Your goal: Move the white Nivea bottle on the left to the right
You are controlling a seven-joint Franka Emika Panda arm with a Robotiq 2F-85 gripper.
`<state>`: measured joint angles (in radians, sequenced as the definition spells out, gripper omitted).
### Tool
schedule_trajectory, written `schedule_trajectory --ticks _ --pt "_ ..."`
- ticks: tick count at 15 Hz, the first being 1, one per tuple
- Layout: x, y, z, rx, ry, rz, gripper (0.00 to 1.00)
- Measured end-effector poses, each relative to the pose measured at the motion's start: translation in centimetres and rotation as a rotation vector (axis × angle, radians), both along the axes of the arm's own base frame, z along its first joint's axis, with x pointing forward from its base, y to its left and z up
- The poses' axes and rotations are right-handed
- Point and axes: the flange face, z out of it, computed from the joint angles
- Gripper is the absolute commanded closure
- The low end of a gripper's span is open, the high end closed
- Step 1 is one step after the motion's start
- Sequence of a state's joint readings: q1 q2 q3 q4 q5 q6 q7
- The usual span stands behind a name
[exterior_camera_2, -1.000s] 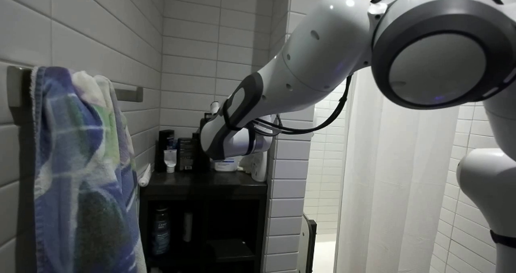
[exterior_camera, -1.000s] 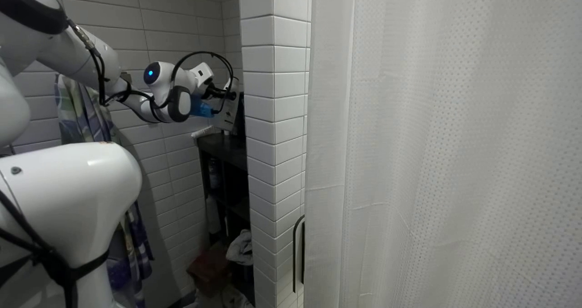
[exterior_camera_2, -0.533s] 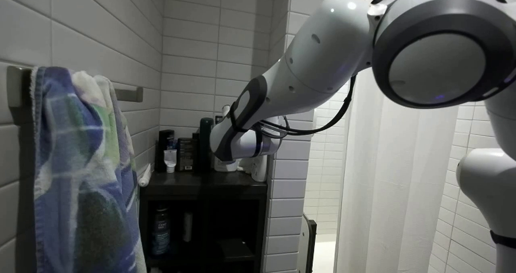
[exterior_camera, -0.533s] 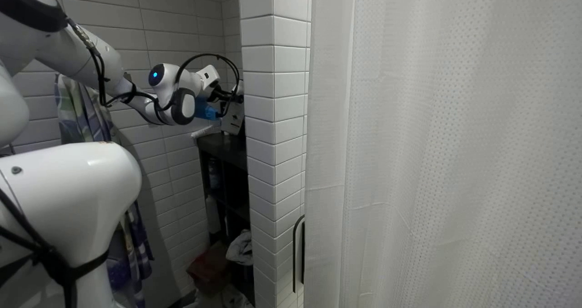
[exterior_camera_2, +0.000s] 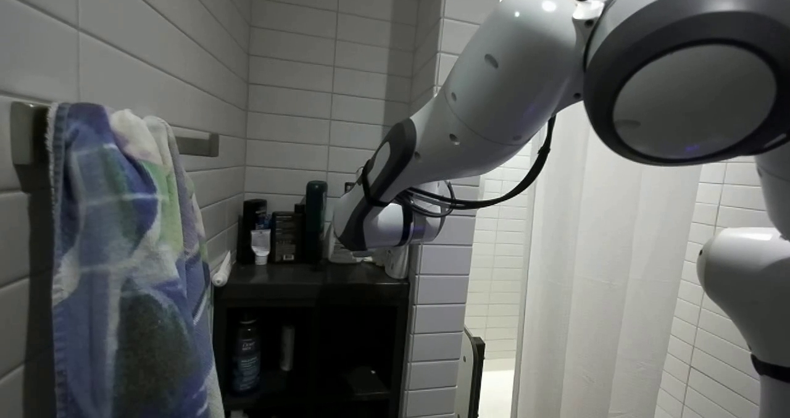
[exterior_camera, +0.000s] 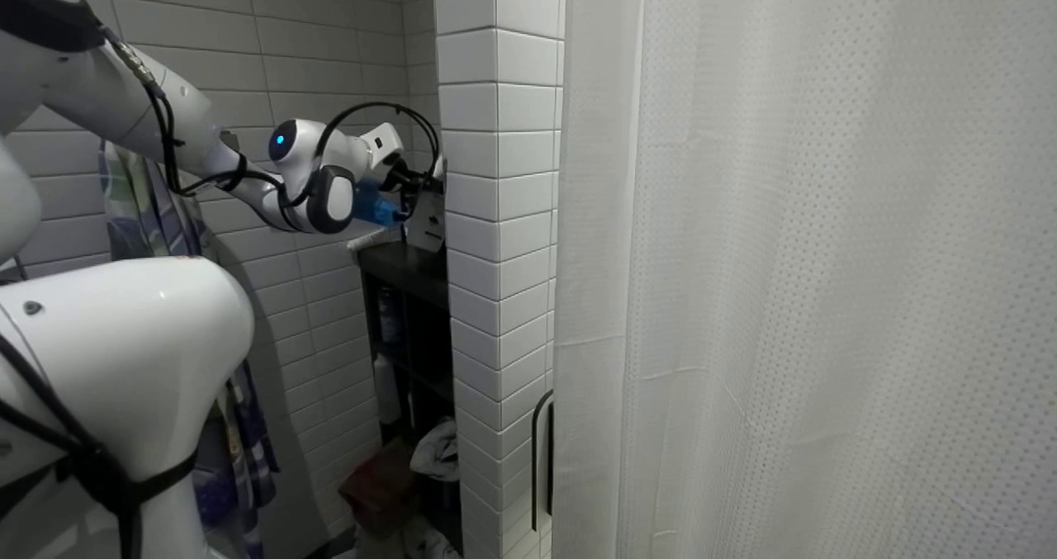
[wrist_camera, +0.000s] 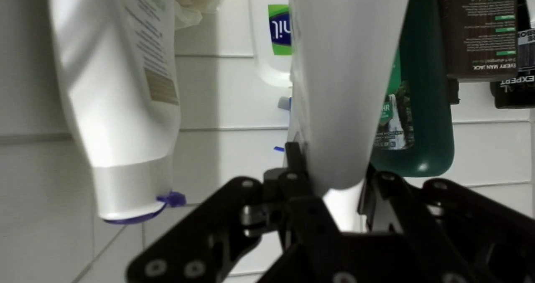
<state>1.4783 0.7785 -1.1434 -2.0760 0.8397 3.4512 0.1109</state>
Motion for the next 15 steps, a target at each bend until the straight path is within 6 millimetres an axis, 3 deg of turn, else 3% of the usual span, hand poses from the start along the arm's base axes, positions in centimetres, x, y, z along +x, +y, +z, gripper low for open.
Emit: schedule_trajectory --ticks 5,15 --pt "-0.5 -0.1 -0.7 -0.016 0.007 -0.008 0.93" --pt "-0.7 2.4 -2.6 -0.102 -0.008 0.026 0.93"
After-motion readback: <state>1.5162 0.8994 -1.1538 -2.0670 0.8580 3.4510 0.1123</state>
